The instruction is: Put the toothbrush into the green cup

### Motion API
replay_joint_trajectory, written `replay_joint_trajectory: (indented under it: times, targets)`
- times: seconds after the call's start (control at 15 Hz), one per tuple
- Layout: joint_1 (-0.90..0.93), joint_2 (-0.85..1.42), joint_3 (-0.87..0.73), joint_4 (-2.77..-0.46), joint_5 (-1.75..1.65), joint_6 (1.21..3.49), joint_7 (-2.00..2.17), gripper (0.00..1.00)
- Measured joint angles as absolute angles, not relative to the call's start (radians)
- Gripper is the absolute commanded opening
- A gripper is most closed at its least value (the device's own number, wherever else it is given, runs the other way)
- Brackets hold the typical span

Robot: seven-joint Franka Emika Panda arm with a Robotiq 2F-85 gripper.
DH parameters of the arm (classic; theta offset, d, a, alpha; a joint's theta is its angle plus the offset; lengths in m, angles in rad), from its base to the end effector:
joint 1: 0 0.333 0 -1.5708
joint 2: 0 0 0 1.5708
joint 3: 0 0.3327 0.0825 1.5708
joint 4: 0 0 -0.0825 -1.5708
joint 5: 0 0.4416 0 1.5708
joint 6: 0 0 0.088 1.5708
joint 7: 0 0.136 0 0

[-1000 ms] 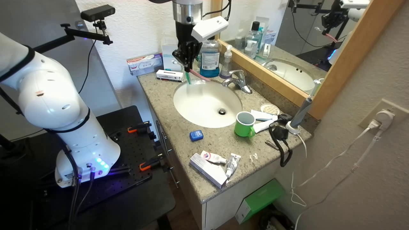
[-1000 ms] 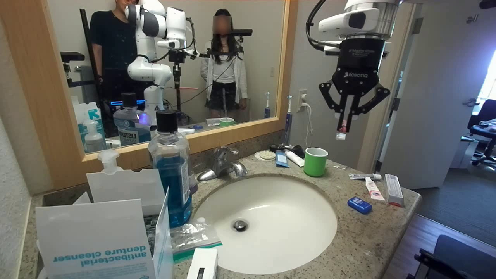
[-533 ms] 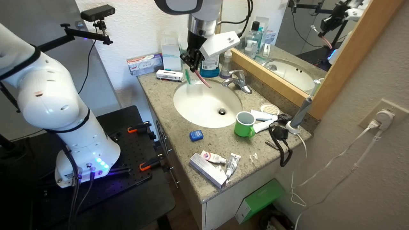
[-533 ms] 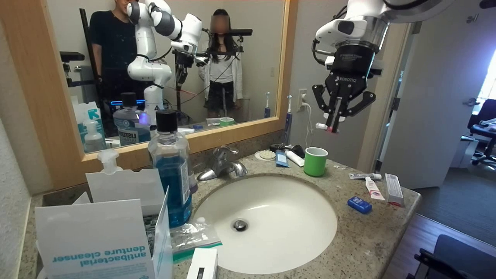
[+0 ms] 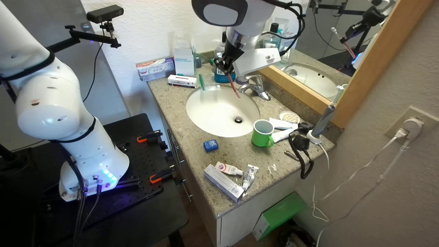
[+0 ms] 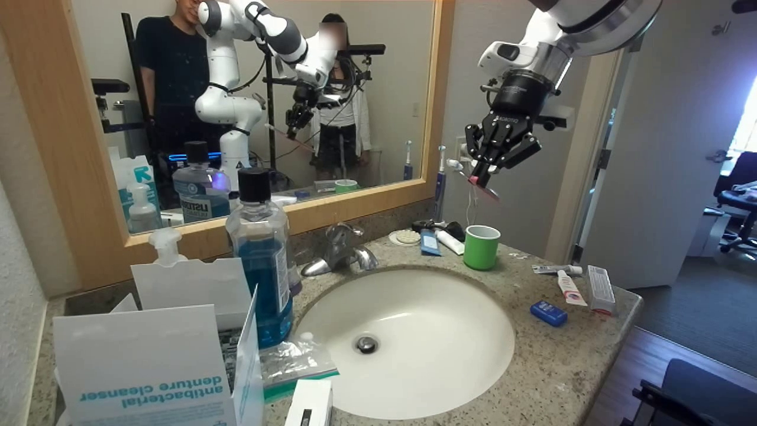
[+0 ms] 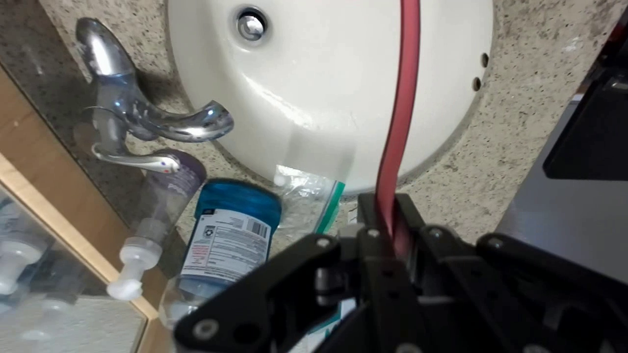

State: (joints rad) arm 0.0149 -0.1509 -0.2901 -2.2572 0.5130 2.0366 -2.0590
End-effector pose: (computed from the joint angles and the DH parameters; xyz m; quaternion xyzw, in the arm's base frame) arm 0.5279 -0.1078 0.3856 -0.6974 -0.6731 -0.2077 0.1319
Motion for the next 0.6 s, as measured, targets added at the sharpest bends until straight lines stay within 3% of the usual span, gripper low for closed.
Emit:
replay_joint_trajectory:
  times: [0.4, 0.47, 0.6]
  targets:
    - [-0.065, -0.044, -0.286, -2.100, 0.641, 1.908, -2.059, 0.03]
    - [-0.077, -0.031, -0.283, -2.076, 0.656, 1.886, -2.059, 0.11]
    - [-0.092, -0.023, -0.272, -2.067, 0.657, 1.881, -2.059, 0.11]
